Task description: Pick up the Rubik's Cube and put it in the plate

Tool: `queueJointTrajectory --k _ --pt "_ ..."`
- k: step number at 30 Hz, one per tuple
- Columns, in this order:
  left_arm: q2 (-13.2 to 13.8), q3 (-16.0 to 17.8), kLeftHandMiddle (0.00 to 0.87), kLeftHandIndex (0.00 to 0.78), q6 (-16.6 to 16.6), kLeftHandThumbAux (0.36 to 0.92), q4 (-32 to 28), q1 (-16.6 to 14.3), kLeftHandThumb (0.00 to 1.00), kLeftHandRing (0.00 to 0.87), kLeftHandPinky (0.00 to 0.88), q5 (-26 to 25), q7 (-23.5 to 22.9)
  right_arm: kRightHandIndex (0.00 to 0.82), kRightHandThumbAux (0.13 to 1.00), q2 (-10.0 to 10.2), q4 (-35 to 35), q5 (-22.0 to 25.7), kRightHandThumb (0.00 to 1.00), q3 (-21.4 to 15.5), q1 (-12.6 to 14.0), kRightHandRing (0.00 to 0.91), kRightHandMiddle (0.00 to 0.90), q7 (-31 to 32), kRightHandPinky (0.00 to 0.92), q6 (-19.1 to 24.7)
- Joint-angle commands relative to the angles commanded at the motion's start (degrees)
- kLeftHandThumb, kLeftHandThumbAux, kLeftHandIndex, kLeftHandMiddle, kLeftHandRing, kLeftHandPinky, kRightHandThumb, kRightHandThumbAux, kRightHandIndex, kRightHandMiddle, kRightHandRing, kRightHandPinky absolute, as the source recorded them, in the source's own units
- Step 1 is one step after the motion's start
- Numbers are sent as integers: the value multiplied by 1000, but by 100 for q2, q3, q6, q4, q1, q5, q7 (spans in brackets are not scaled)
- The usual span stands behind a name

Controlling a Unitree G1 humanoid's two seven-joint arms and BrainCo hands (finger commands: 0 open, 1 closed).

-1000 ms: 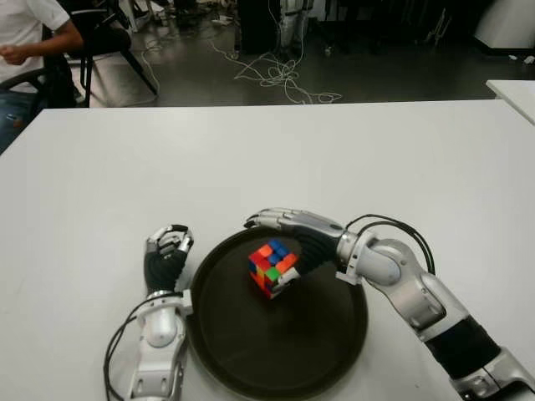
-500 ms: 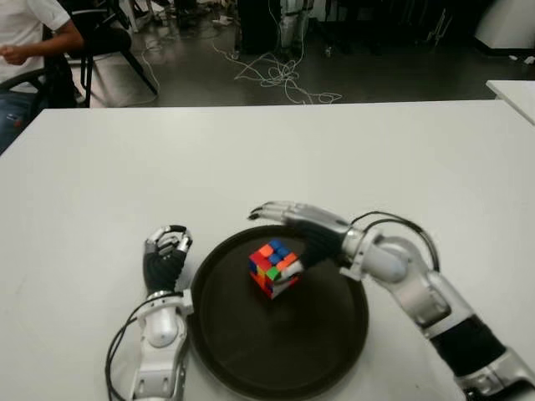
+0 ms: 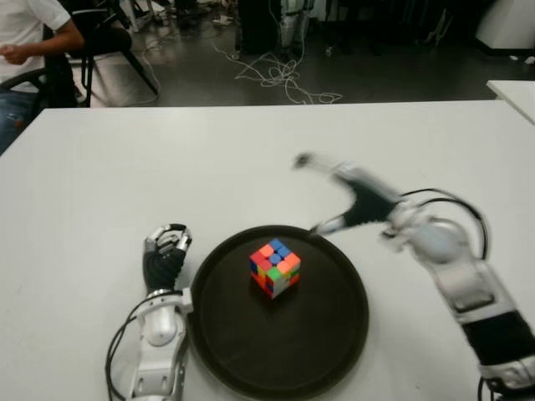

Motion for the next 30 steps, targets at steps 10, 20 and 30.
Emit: queueJointTrajectory --k 10,20,30 --pt "110 3 814 444 -307 704 219 -49 709 838 843 8 -137 0 708 544 770 636 0 -732 -16 0 0 -1152 0 -1025" --pt "113 14 819 444 -422 704 334 -90 709 843 848 55 -98 0 694 668 984 486 0 -915 -59 0 0 -1691 0 -1200" --pt "133 51 820 444 -394 704 437 -149 709 844 849 7 -143 0 728 752 1019 424 0 -922 177 0 0 -1955 0 -1277"
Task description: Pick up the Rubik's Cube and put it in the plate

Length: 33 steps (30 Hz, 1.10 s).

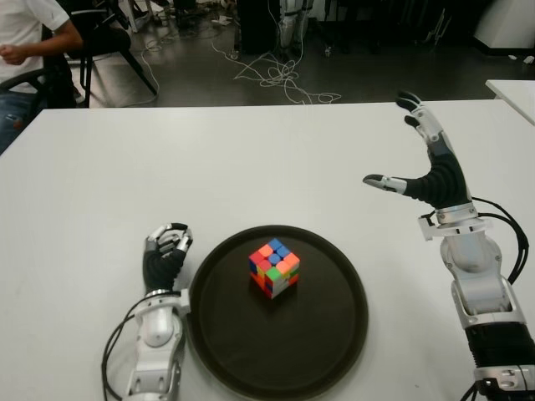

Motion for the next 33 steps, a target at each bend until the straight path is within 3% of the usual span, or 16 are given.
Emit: queueJointTrajectory --k 7,15,27,30,33 --pt "-16 2 818 444 -4 704 -52 6 709 842 844 -2 -30 0 790 118 -59 84 0 20 188 0 0 7 0 192" --pt "69 -2 808 444 -100 704 51 -16 709 832 829 1 -132 0 890 208 -13 163 0 11 590 0 0 37 0 145" --pt "99 80 821 444 -372 704 281 -93 710 841 841 -104 -119 0 929 420 108 263 0 -56 973 0 7 -95 8 206" --pt "112 86 821 444 -341 704 275 -91 710 842 842 -117 -132 14 928 620 192 393 0 -92 1141 18 34 -212 30 151" --pt "152 93 819 444 -211 704 230 -92 709 841 839 -119 -159 158 918 975 566 580 0 -175 1286 168 182 -485 189 -56"
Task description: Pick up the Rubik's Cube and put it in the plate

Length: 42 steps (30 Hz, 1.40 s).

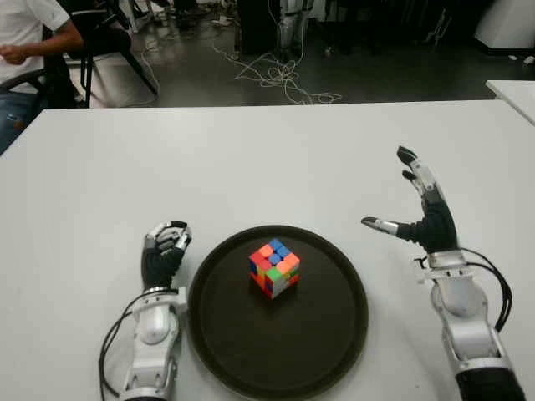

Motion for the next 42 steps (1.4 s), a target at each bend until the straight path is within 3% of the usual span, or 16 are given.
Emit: queueJointTrajectory --k 3,7,13,15,21,33,37,42 --pt "15 10 818 444 103 704 -67 5 709 841 840 12 11 319 883 193 335 104 23 -79 -16 314 330 -164 316 -151" --pt "15 26 816 444 211 704 -149 19 709 840 840 8 22 475 845 409 327 179 73 -134 -1 489 488 -314 494 -61" --pt "19 18 817 444 362 704 -291 62 711 839 836 -1 -15 648 851 603 16 307 93 -165 197 719 721 -365 714 335" --pt "30 16 818 445 379 704 -299 63 711 840 834 -9 -43 674 853 625 -40 330 91 -169 219 755 758 -351 749 410" --pt "42 29 818 444 373 703 -265 45 712 840 830 -31 -98 735 852 687 -145 561 89 -184 261 827 826 -206 827 435" --pt "7 57 819 445 393 703 -276 51 713 840 838 -104 -114 781 867 806 -323 1086 95 -241 294 858 855 55 856 624" --pt "-5 68 820 445 416 702 -283 50 714 842 841 -107 -75 784 863 818 -458 1090 132 -241 338 859 856 53 855 855" --pt "3 64 820 445 408 702 -284 52 714 845 842 -105 -87 781 866 795 -782 1042 183 -214 444 852 850 67 845 1482"
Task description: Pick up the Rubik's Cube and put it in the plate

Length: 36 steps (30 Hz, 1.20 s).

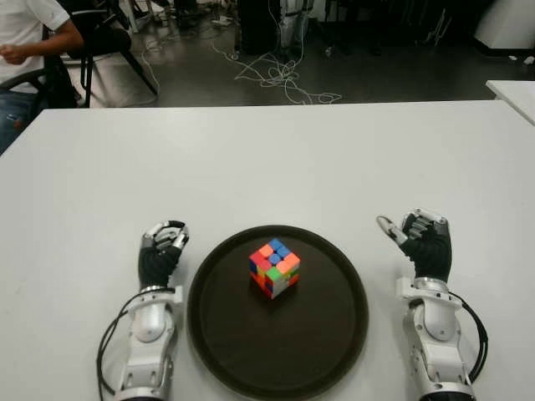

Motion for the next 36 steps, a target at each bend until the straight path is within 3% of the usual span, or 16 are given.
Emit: queueJointTrajectory --k 8,14,20,25,36 --pt "-26 0 824 445 -10 702 -55 35 714 847 847 18 44 762 866 -91 -918 -330 255 163 358 840 835 24 837 1565" --pt "-50 -20 819 445 37 703 -235 131 713 844 848 -17 -2 741 848 -18 -1407 -514 340 290 844 837 827 47 844 2190" --pt "-24 -51 811 444 132 704 -405 198 712 837 839 -10 -49 732 842 19 -1478 -544 368 310 998 838 826 62 838 2303" --pt "21 -58 805 444 394 705 -644 268 710 830 829 -85 -191 731 844 33 -1474 -471 333 322 1109 837 825 151 838 2205" --pt "28 -39 807 444 784 705 -887 326 710 830 828 -153 -270 729 840 104 -1540 -378 340 292 1179 837 826 199 839 2270"
